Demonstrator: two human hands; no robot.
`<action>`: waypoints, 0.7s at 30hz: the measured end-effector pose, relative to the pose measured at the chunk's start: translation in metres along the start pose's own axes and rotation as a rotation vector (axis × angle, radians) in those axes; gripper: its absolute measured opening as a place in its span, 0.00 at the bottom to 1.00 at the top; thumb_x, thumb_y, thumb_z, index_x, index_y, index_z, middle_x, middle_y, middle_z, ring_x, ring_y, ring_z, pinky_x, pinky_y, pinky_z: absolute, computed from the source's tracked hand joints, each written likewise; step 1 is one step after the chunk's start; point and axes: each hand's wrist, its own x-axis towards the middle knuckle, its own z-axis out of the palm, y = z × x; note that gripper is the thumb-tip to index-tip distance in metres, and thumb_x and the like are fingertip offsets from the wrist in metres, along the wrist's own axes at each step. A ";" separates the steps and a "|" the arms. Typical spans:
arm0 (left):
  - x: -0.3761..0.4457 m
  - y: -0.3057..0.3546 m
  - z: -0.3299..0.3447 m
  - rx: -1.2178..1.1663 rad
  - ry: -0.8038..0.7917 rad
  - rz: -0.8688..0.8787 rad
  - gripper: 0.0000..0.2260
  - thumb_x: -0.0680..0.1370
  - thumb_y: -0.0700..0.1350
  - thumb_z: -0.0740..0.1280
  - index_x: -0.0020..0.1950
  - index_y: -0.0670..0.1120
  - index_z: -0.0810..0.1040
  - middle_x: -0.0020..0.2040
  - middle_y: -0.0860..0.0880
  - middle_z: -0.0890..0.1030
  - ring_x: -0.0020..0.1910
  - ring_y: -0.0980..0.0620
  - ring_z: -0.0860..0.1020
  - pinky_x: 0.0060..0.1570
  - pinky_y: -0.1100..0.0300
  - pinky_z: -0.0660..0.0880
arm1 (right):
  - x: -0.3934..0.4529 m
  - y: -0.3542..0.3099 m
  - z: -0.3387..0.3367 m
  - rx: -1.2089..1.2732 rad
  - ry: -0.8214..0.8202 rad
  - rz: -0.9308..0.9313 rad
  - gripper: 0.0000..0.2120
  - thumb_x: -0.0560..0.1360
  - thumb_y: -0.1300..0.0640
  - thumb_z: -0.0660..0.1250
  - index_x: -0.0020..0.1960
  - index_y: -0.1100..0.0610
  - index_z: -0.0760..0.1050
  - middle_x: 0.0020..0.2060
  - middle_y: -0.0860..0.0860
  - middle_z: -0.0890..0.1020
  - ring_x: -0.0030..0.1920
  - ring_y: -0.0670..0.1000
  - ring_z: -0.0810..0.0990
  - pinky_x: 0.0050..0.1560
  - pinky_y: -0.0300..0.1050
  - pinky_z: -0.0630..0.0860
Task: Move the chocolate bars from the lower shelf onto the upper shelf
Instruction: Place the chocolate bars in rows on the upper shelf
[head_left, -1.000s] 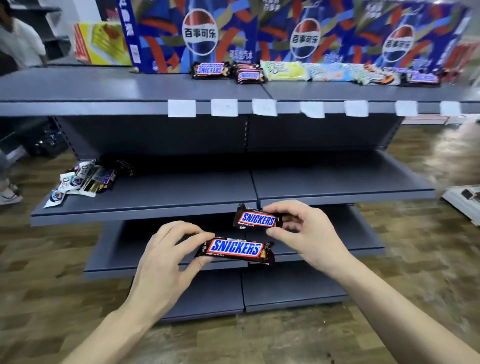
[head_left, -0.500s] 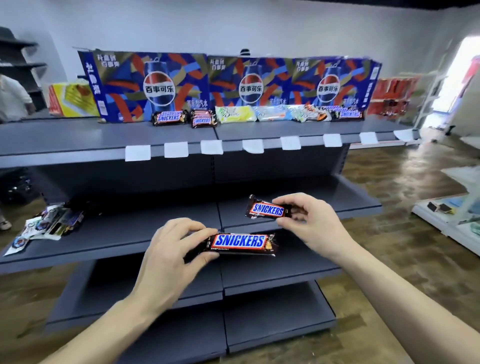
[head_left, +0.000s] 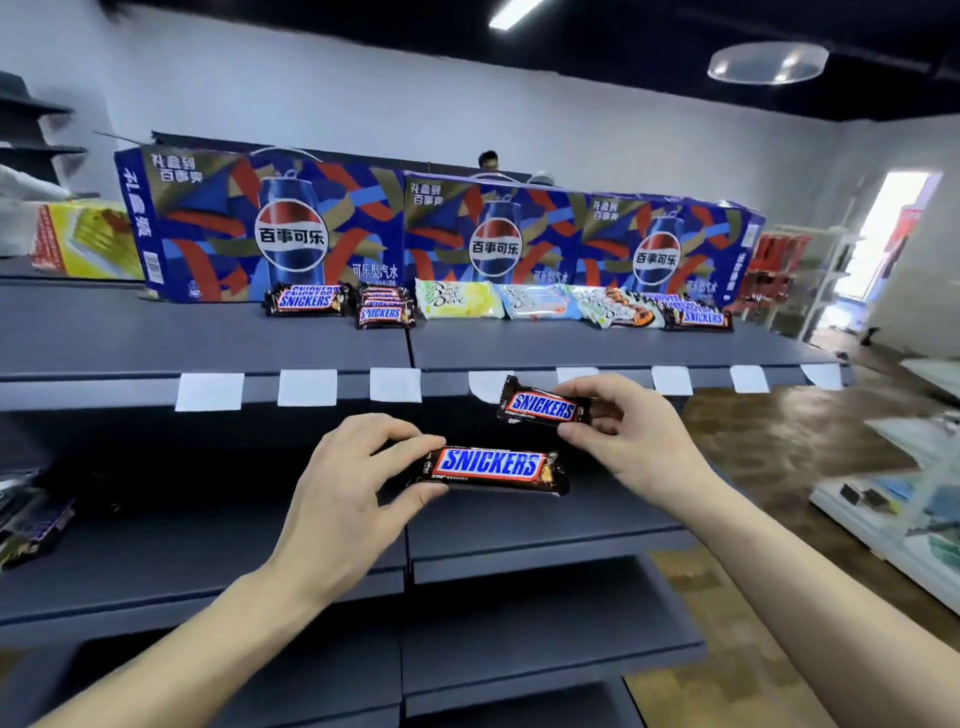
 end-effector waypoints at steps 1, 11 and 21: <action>0.005 -0.005 0.000 0.004 0.004 -0.004 0.17 0.73 0.55 0.70 0.59 0.51 0.81 0.52 0.58 0.77 0.54 0.55 0.74 0.54 0.52 0.73 | 0.010 0.000 0.002 -0.002 -0.006 -0.010 0.20 0.72 0.63 0.74 0.50 0.38 0.77 0.50 0.40 0.81 0.49 0.43 0.79 0.52 0.34 0.76; 0.028 -0.047 -0.012 0.118 0.087 -0.104 0.17 0.73 0.56 0.67 0.58 0.50 0.81 0.52 0.58 0.77 0.53 0.56 0.74 0.54 0.54 0.73 | 0.099 -0.005 0.048 0.014 -0.161 -0.083 0.16 0.71 0.62 0.75 0.56 0.48 0.81 0.50 0.42 0.83 0.50 0.42 0.82 0.56 0.39 0.78; 0.046 -0.057 -0.020 0.198 0.126 -0.168 0.15 0.74 0.53 0.71 0.59 0.50 0.80 0.55 0.58 0.75 0.57 0.54 0.74 0.56 0.56 0.72 | 0.160 0.003 0.074 0.034 -0.289 -0.146 0.15 0.72 0.59 0.75 0.54 0.45 0.79 0.49 0.39 0.82 0.49 0.39 0.80 0.46 0.28 0.75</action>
